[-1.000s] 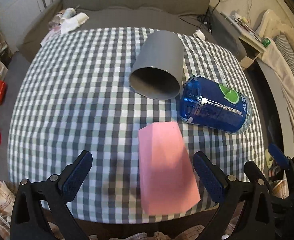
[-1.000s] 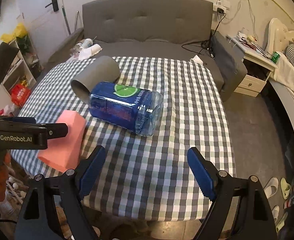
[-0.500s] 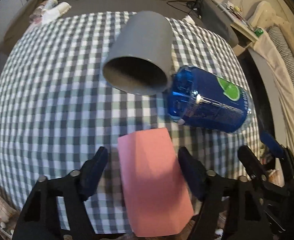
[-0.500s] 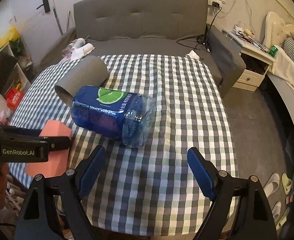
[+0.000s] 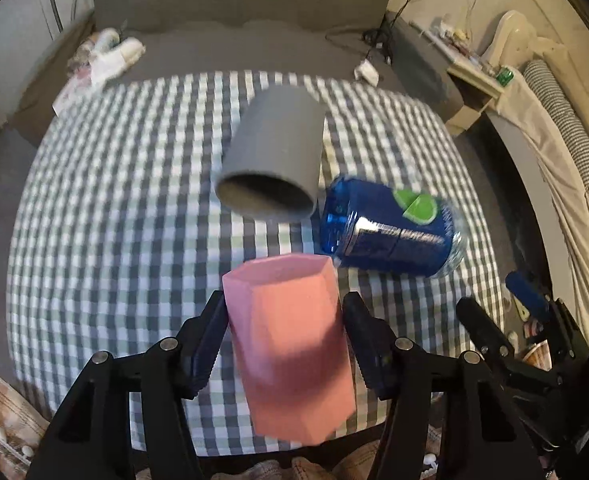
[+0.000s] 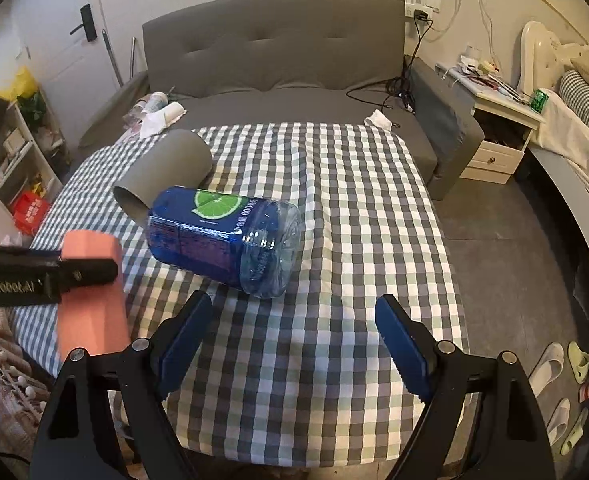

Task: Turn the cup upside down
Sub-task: 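Rotate the pink cup with the left tool so its base faces up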

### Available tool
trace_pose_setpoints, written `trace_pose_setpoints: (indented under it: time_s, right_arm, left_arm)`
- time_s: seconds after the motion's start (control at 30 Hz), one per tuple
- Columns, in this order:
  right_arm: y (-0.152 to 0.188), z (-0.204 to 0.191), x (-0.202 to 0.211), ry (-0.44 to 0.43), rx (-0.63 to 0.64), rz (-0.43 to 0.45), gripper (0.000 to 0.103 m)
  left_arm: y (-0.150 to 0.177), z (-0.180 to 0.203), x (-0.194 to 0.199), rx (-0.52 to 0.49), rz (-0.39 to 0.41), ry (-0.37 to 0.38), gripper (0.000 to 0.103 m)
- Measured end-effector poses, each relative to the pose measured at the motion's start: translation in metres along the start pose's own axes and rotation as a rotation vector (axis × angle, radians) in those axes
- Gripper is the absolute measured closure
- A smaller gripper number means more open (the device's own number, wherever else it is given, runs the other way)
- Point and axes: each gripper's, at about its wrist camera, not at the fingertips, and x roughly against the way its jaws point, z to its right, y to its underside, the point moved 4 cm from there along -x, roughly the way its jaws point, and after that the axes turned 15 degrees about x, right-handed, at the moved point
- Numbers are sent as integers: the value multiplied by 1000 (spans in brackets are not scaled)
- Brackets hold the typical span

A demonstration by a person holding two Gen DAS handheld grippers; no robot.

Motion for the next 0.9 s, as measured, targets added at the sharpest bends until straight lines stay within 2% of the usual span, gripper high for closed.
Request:
trace_pose_setpoints:
  time_s: [0.17, 0.47, 0.77, 0.9]
  right_arm:
    - [3, 0, 10, 4, -8, 25, 19]
    - [7, -5, 15, 15, 2, 27, 19]
    - [6, -3, 14, 16, 1, 33, 19]
    - [6, -2, 12, 15, -1, 24, 19]
  left_arm:
    - [0, -2, 15, -9, 105, -19, 44]
    - [0, -7, 21, -33, 236, -53, 44]
    - [7, 2, 6, -66, 230, -63, 44]
    - [9, 12, 2, -115, 264, -78, 44]
